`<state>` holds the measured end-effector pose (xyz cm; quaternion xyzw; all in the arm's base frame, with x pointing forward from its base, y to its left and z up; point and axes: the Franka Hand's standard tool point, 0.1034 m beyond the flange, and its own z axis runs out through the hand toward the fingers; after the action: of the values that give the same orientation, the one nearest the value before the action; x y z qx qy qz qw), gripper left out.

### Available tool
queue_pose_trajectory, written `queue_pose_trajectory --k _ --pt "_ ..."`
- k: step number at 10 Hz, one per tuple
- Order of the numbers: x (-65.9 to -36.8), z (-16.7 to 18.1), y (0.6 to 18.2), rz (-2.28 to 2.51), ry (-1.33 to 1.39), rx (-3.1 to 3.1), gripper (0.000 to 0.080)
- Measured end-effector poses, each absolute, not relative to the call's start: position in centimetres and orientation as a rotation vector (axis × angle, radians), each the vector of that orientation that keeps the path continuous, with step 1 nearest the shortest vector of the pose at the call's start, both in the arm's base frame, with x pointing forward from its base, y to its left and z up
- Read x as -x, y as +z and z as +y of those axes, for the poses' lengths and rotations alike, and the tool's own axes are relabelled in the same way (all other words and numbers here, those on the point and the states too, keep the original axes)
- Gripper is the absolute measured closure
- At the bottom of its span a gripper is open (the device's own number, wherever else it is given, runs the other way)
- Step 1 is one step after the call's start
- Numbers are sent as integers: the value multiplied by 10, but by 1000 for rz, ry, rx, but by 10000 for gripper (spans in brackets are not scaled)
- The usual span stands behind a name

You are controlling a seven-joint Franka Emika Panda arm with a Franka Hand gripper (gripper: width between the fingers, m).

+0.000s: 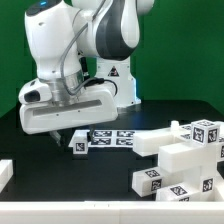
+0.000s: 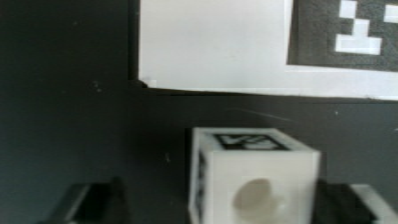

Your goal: Assemble chair

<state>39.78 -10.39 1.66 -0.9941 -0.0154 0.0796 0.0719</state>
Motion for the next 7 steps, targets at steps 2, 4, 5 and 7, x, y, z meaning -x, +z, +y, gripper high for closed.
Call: queue_pose_trajectory --k 2,4,5,7 --pt "-398 -104 17 -46 239 2988 521" --pt "-398 -104 17 -46 239 2988 521" --pt "-398 -104 17 -46 239 2988 521" --pt "-398 -103 17 53 248 2994 521"
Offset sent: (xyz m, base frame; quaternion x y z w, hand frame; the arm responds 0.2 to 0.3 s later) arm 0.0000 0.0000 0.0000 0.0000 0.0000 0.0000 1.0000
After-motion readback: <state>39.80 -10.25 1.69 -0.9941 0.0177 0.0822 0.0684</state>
